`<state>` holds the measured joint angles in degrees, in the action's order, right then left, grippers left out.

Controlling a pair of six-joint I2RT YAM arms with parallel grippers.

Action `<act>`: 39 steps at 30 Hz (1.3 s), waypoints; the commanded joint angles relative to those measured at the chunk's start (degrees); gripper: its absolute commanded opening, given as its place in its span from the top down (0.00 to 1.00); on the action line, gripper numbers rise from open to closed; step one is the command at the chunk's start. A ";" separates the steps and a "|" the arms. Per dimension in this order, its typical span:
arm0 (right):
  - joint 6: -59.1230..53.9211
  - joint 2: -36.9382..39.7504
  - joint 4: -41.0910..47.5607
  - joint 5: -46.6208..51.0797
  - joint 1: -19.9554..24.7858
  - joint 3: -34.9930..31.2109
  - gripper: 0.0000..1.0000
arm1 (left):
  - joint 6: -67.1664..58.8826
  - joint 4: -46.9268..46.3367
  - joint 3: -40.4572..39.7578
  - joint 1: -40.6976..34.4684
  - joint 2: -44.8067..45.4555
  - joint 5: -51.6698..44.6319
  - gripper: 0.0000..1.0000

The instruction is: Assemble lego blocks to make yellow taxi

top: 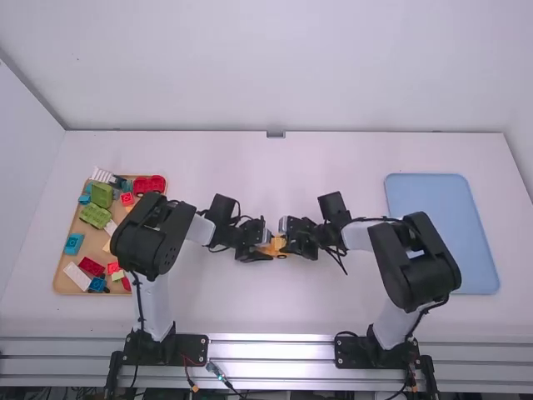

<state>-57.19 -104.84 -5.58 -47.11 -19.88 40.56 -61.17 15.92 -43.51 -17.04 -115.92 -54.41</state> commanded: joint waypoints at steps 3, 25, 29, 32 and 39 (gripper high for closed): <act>-0.24 -0.63 -0.04 0.87 -0.04 0.98 1.00 | -1.66 -0.50 1.40 -0.59 -1.36 2.84 0.51; -0.24 -0.63 -0.20 0.85 0.00 1.01 0.77 | -1.64 -0.52 1.40 -0.63 -1.36 2.86 0.53; -0.24 -0.63 -0.22 0.87 -0.02 1.01 0.72 | -1.27 -0.52 1.40 -0.63 -1.36 2.86 0.53; -0.26 -0.63 -0.22 0.87 -0.04 1.01 0.69 | -1.27 -0.50 1.40 -0.48 -1.36 2.86 0.53; -0.24 -0.63 -0.22 0.85 0.00 1.01 0.50 | -1.27 -0.55 1.40 -0.66 -1.36 2.86 0.53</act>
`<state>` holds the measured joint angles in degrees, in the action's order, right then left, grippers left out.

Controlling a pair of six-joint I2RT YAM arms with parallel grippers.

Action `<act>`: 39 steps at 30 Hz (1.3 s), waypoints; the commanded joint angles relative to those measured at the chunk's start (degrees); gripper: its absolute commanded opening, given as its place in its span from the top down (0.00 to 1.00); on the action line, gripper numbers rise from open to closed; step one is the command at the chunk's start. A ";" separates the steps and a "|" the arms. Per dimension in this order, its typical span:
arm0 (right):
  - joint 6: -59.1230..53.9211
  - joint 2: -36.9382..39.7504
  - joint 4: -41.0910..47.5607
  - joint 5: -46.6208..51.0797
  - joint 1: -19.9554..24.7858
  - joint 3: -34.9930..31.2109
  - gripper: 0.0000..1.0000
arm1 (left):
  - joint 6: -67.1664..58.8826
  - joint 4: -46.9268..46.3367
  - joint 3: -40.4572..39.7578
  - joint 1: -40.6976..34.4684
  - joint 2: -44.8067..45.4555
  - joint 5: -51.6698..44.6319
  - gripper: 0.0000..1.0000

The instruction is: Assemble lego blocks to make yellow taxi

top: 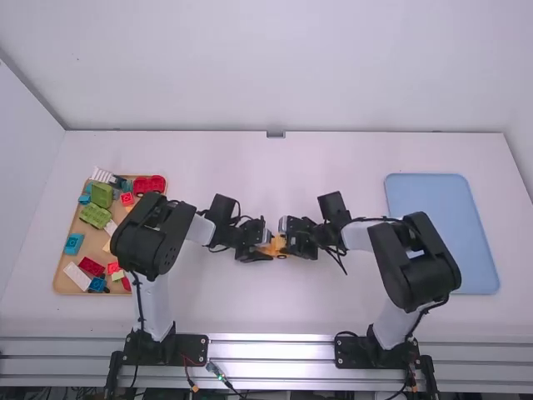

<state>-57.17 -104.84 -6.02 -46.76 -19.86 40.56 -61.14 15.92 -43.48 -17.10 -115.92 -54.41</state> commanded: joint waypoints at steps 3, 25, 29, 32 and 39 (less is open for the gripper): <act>-0.28 -0.63 0.22 0.35 -0.02 1.01 0.36 | -1.29 -0.50 1.38 -0.59 -1.36 2.84 0.54; 0.33 -0.63 -1.27 0.52 -0.13 1.01 0.82 | -1.29 -0.52 1.38 -0.57 -1.36 2.84 0.56; 0.33 -0.63 -1.29 0.52 -0.07 1.01 0.78 | -1.29 -0.61 1.38 -0.20 -1.36 2.84 0.56; -0.31 -0.61 -1.29 0.52 -0.07 1.01 0.77 | -1.29 -0.72 1.38 -0.42 -1.36 2.84 0.56; -0.04 -0.61 -2.86 3.13 -0.07 1.31 0.77 | -1.33 -1.09 1.38 -0.59 -1.36 2.86 0.56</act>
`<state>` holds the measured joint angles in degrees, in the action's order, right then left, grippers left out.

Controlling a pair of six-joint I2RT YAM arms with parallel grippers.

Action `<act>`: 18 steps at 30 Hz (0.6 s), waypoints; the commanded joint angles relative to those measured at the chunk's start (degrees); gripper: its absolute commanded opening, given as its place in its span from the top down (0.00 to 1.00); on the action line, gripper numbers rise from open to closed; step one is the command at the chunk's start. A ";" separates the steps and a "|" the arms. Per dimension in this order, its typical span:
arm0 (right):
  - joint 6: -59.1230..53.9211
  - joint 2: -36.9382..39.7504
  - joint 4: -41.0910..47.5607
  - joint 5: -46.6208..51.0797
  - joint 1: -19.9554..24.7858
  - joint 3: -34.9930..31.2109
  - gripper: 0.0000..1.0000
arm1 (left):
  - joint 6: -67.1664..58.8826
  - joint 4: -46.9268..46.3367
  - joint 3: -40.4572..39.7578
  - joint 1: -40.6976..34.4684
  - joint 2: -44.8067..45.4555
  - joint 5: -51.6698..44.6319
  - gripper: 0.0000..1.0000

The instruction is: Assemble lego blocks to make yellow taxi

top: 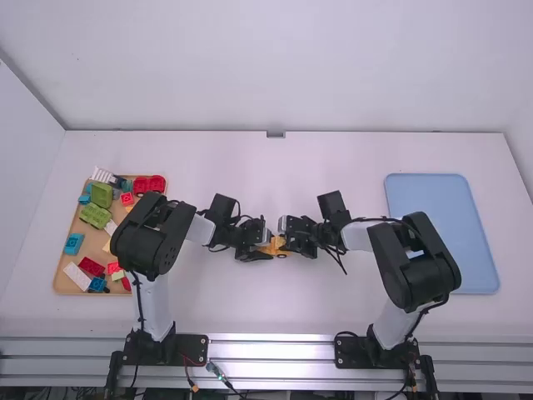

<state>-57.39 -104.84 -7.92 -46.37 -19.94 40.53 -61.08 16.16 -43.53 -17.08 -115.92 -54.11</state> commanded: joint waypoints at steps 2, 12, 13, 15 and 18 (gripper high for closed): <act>0.20 -0.61 -0.61 2.75 0.02 1.57 0.77 | -1.70 -1.86 1.42 -0.39 -1.36 2.58 0.56; 0.02 -0.61 -0.42 3.52 -0.79 1.51 0.78 | -3.28 -3.04 1.42 -0.57 -1.36 2.56 0.57; -0.02 -0.61 -0.74 5.01 -1.27 1.51 0.80 | -3.26 -3.06 1.42 -0.57 -1.36 2.56 0.57; 0.37 -0.61 -0.94 7.98 -2.38 1.57 0.80 | -3.28 -3.08 1.42 -0.55 -1.36 2.58 0.57; 0.61 -0.61 -0.26 10.91 -4.42 2.03 0.83 | -3.28 -3.08 1.42 -0.57 -1.36 2.58 0.57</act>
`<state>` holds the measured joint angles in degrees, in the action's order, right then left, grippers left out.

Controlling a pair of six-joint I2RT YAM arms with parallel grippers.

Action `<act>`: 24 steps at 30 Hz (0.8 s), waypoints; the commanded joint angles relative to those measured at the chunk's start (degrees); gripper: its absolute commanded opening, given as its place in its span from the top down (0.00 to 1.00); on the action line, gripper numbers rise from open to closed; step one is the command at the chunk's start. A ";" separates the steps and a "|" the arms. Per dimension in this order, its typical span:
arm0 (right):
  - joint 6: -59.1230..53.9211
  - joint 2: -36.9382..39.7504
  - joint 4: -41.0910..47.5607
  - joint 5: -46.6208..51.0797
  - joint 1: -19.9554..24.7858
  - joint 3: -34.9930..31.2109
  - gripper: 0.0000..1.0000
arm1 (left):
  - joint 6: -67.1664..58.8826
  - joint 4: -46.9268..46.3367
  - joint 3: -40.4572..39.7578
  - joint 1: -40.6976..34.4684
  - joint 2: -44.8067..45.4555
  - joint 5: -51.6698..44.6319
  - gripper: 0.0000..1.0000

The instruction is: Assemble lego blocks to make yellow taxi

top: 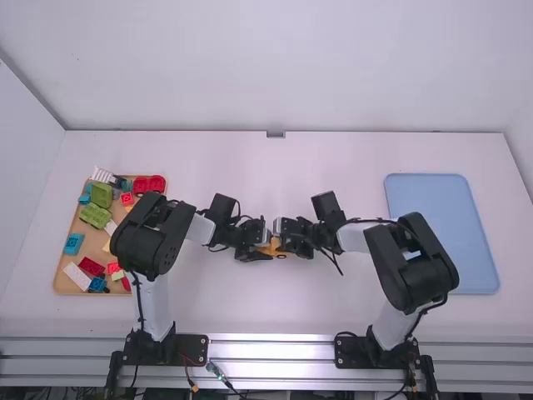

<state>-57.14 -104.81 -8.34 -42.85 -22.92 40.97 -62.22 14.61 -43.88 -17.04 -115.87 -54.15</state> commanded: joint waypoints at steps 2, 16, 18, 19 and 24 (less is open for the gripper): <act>0.35 -0.63 0.46 7.37 -2.12 1.88 0.84 | -2.12 -1.53 1.77 -0.59 -1.40 2.62 0.57; -1.38 0.35 8.44 7.32 -0.35 5.79 0.85 | -2.12 -1.53 1.77 -0.59 -1.40 2.62 0.58; -1.81 0.33 9.57 7.65 -0.55 6.16 0.85 | -2.12 -1.53 1.77 -0.59 -1.40 2.62 0.58; -1.81 0.33 9.81 8.02 -0.50 6.16 0.85 | -2.12 -1.53 1.77 -0.61 -1.40 2.62 0.58; -1.20 0.33 10.60 10.45 -0.33 5.81 0.85 | -2.10 -1.51 1.77 -0.61 -1.40 2.64 0.58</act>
<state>-58.46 -104.81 2.37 -38.52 -24.58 45.91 -62.57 14.41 -43.88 -17.34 -115.87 -54.30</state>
